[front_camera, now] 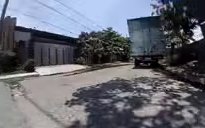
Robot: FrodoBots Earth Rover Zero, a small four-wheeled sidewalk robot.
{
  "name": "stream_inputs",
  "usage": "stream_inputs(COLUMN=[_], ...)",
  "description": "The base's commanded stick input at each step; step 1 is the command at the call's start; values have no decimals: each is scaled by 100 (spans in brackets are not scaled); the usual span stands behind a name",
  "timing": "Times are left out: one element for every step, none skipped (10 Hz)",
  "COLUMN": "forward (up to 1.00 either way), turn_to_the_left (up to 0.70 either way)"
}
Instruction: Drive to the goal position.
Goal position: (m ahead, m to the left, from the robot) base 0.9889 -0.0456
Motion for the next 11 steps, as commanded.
stream_inputs(forward=[100,100,100,100,100,100,100,100,100,100,100], turn_to_the_left=[0,0,-1,-2,-2,-5,-8,-24,-40,-40,-31])
